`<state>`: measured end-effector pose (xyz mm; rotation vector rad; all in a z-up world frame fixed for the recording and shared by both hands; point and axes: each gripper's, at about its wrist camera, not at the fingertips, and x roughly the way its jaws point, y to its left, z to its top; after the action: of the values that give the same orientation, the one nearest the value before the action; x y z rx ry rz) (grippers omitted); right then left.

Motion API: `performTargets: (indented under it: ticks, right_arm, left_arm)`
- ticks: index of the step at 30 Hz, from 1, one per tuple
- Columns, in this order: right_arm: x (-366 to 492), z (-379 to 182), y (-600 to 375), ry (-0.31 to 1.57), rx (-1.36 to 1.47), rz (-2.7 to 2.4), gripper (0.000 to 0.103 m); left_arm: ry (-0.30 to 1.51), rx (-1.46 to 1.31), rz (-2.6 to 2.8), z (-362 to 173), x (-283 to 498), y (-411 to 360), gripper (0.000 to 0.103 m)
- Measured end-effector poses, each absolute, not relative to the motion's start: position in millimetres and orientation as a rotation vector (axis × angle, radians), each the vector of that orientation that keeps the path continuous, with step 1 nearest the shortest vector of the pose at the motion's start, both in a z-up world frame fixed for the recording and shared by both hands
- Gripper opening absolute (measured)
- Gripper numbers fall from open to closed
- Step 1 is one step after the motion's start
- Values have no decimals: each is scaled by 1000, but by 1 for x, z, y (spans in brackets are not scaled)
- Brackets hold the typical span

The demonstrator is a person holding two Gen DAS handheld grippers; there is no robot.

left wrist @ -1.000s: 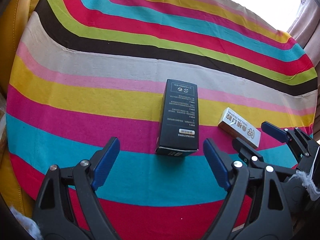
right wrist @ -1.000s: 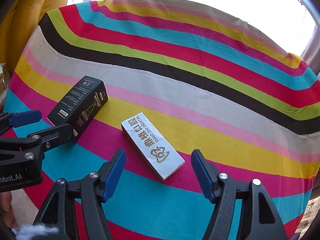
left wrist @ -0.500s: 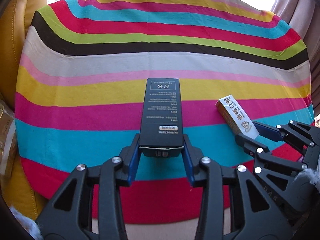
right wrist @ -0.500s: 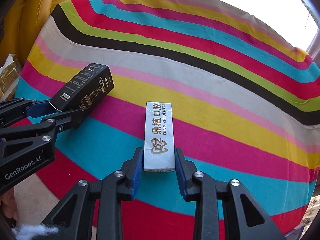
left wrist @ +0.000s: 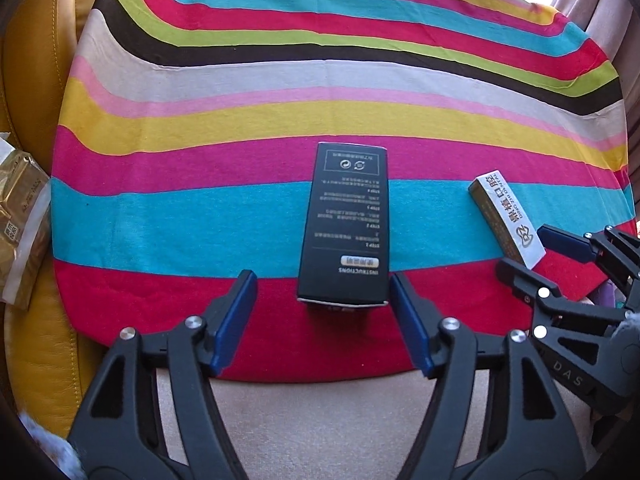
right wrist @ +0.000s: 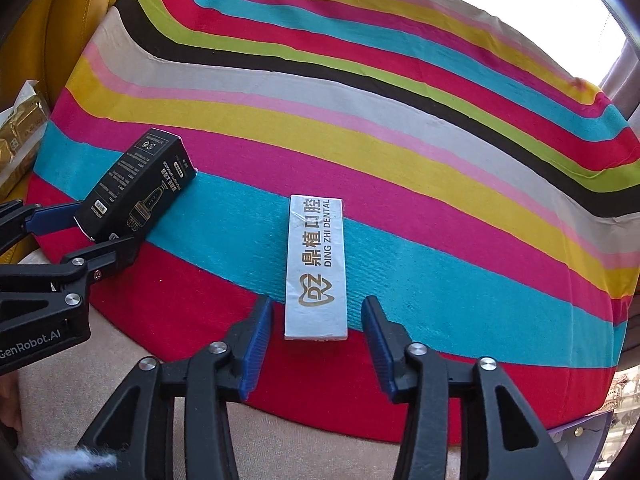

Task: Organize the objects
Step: 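Grasp the black box with the left gripper while the right grasps the white dental box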

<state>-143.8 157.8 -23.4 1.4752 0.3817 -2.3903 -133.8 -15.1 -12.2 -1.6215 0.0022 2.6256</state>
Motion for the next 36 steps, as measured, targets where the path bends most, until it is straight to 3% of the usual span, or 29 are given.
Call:
performTargets:
  ticks: [7, 14, 19, 21, 23, 28, 36]
  right_arm:
    - [-131, -24, 138, 384, 1398, -2238, 55]
    - [-134, -26, 106, 403, 1331, -2126, 58]
    - [-134, -25, 97, 444, 1326, -2171, 59]
    - [-127, -18, 106, 419, 1316, -2230, 65]
    - [-126, -8, 125, 342, 1309, -2331, 86]
    - [-135, 3, 158, 189, 1323, -2465, 89]
    - [-149, -4, 138, 274, 1325, -2383, 90]
  left_arm:
    - [41, -1684, 2749, -13, -148, -47, 71]
    - [-119, -1734, 2796, -20, -160, -86, 72]
    - [-182, -1622, 2776, -5, -140, -83, 86]
    - [-262, -1541, 2772, 3, -134, -80, 95]
    - [-330, -1500, 2767, 7, -137, -75, 98]
    - [-366, -1526, 2771, 2, -163, -59, 98]
    - [-381, -1617, 2768, -17, -185, -50, 98]
